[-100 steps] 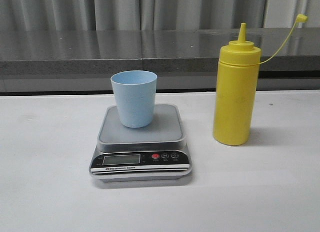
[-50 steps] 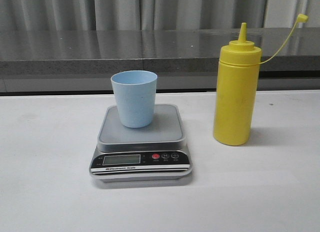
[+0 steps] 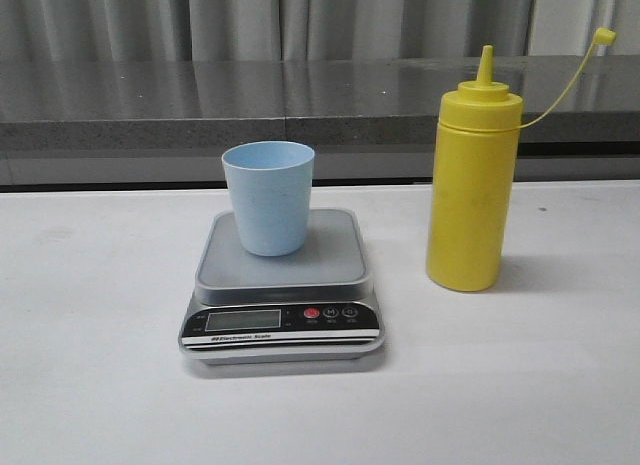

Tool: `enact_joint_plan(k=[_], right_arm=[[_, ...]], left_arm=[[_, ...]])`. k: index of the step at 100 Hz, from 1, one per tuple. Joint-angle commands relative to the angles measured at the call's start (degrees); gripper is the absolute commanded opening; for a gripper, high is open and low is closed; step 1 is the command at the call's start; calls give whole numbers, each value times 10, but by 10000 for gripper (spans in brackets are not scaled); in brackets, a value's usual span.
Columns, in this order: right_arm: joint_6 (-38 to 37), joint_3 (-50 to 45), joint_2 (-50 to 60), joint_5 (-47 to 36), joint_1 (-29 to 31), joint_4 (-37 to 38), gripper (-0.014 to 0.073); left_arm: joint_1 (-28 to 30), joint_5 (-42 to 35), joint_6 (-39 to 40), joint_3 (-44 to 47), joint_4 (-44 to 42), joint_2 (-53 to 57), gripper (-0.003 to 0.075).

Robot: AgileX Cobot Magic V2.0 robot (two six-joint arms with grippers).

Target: Pour seasoning into cup on scale with both arms

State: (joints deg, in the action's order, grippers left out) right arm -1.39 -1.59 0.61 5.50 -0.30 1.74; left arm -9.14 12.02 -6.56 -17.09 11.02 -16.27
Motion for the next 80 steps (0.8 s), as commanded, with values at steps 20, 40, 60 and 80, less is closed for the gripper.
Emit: enact_joint_plan(k=[20,40,60,80], right_arm=[[0,12,12,-48,4,5,-69],[0,12,12,-48,4,5,-69],[0,12,12,-48,4,5,-69],[0,12,12,-48,4,5,-69]], left_arm=[[2,-45,4,-17,6,-4,-20],[2,-45,4,-16,6,-4,-20],[3,-45,4,-15,-53,1,-20],[47,-45,4,12,-75,54,-20]])
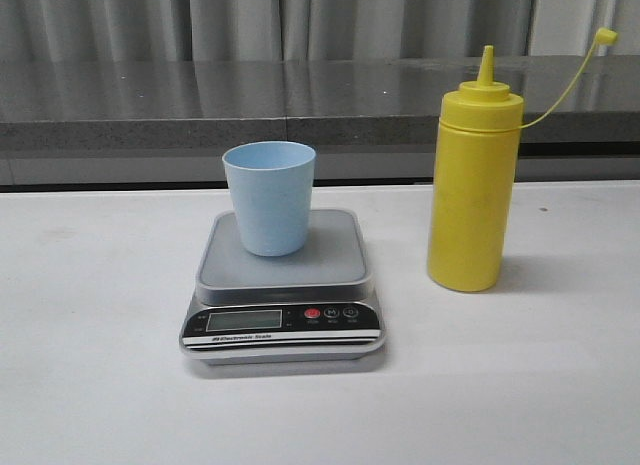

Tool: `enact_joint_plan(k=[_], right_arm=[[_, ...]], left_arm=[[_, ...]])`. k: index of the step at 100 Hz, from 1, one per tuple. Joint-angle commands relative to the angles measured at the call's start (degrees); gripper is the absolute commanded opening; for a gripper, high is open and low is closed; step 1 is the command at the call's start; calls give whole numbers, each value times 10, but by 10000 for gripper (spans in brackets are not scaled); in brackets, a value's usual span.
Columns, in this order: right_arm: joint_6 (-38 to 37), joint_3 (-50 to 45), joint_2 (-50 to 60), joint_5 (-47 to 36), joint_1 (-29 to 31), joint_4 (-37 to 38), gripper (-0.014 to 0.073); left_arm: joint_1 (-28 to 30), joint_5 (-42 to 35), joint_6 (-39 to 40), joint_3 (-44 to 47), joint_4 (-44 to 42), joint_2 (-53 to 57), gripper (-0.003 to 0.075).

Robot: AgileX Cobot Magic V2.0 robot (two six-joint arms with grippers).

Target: Pour seasoning into cup on scale with both arms

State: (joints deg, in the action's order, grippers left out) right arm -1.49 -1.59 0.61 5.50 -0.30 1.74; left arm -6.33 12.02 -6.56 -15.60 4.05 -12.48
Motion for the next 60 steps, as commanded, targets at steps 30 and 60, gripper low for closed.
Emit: enact_joint_plan(k=[30,60], right_arm=[[1,12,12,-48,4,5,-69],[1,12,11,-48,4,5,-69]], left_arm=[[120,-45,4,80,-21,135,-20],[116,-58,4,132,-31,144,-20]])
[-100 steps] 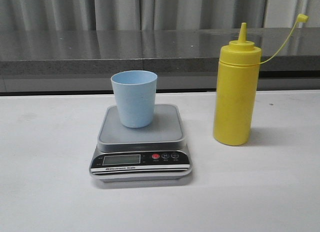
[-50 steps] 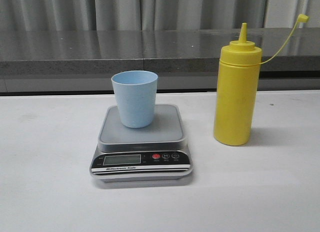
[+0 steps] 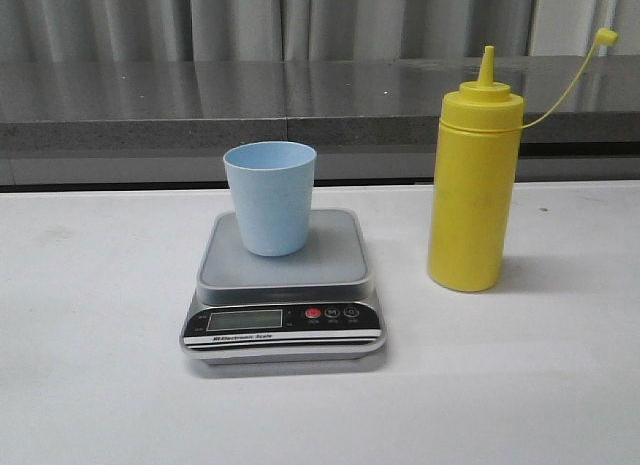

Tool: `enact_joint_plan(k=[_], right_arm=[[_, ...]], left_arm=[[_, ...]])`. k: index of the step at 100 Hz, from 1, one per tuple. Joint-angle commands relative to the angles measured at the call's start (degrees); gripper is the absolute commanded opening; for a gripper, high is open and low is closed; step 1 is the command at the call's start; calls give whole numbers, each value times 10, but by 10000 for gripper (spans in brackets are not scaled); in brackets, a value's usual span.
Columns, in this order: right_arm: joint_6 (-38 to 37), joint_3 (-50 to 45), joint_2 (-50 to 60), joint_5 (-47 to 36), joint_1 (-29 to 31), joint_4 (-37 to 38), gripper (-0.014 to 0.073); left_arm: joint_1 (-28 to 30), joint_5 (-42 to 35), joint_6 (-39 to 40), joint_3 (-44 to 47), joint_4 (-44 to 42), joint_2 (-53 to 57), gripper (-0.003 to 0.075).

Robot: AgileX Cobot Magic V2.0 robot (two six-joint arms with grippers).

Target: Pour seasoning into cup on scale with both arms

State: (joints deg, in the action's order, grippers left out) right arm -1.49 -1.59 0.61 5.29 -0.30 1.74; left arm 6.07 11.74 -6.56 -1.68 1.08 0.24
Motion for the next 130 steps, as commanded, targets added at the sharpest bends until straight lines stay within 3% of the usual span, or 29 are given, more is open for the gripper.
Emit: enact_joint_plan(k=[1,26,130], right_arm=[[1,12,11,-46,4,5,-69],[1,12,11,-46,4,5,-69],[1,12,11,-46,4,5,-69]], left_arm=[[-10,-56,4,-7,-1,17,-20],[-49,-81,4,26,-1,17,-20],[-49,-103,23,41,-20,17,-20]])
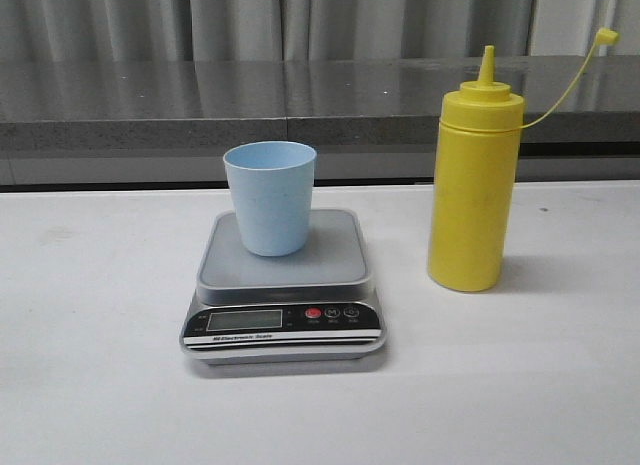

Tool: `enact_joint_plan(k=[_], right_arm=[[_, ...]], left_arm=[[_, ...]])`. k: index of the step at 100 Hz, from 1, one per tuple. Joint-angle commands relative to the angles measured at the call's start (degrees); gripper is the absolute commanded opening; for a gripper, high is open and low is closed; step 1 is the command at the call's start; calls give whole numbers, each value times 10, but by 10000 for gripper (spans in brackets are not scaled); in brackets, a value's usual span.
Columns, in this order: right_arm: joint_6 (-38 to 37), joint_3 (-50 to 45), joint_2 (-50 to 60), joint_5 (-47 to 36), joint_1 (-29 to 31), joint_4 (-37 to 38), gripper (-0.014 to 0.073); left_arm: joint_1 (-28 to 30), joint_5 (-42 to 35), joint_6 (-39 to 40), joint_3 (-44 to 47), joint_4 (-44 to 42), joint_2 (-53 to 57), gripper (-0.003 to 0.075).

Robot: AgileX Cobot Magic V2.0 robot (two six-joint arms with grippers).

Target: Pour seasoning into cup on scale with both arms

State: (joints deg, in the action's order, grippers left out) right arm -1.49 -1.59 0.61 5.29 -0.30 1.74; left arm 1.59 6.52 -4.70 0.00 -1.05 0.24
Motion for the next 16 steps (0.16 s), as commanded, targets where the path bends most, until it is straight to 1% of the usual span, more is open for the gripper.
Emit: enact_joint_plan(k=[1,16], right_arm=[[1,12,11,-46,4,5,-69],[1,12,11,-46,4,5,-69]], left_arm=[[-4,-50,5,24,1,17,-20],[-4,-50,5,24,1,17,-20]])
